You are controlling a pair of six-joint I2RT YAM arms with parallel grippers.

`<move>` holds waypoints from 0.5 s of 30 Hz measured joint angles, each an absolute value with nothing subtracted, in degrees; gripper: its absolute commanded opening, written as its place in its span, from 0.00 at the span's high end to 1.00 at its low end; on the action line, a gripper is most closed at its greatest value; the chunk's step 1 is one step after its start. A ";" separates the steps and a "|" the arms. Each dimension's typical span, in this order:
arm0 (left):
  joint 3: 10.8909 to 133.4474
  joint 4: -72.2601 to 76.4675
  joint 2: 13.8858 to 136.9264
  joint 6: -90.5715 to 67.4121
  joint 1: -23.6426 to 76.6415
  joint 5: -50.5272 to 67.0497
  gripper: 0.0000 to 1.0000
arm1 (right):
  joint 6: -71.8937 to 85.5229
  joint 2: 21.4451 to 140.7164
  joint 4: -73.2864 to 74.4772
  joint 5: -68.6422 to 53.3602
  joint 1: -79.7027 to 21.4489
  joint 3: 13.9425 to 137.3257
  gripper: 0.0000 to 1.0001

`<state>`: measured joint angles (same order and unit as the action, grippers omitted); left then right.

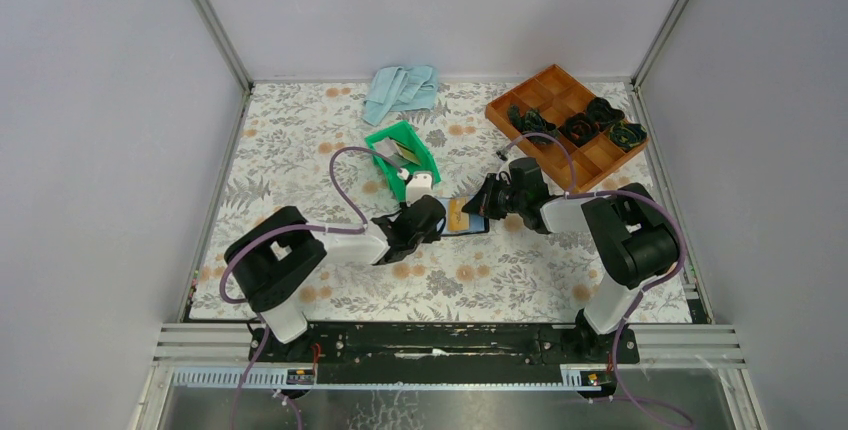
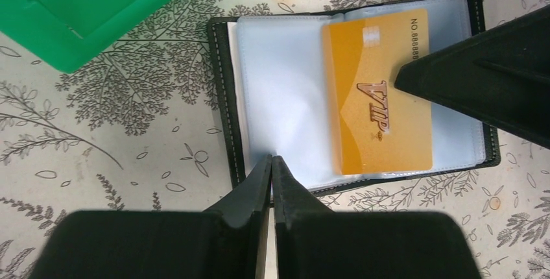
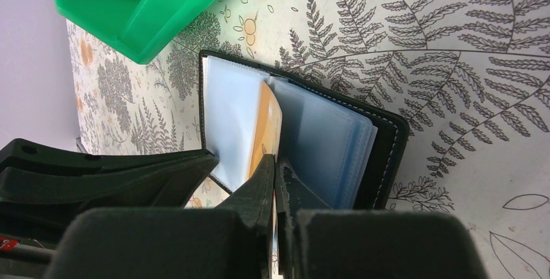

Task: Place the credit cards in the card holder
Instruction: Insert the credit card into the card holder.

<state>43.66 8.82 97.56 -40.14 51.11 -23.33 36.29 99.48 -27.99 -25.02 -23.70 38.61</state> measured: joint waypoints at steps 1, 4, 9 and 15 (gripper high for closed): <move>43.66 8.47 97.43 -40.14 51.11 -23.62 0.91 | 36.27 99.48 -27.99 -25.02 -23.70 38.61 1.00; 43.66 7.14 96.97 -40.14 51.11 -24.62 0.88 | 36.27 99.50 -27.97 -25.04 -23.70 38.61 1.00; 43.59 5.19 96.25 -40.14 51.11 -26.24 0.88 | 36.27 99.61 -27.99 -25.08 -23.70 38.61 1.00; 43.59 3.86 96.14 -40.14 51.11 -27.22 0.88 | 36.21 99.61 -27.94 -25.15 -23.70 38.61 1.00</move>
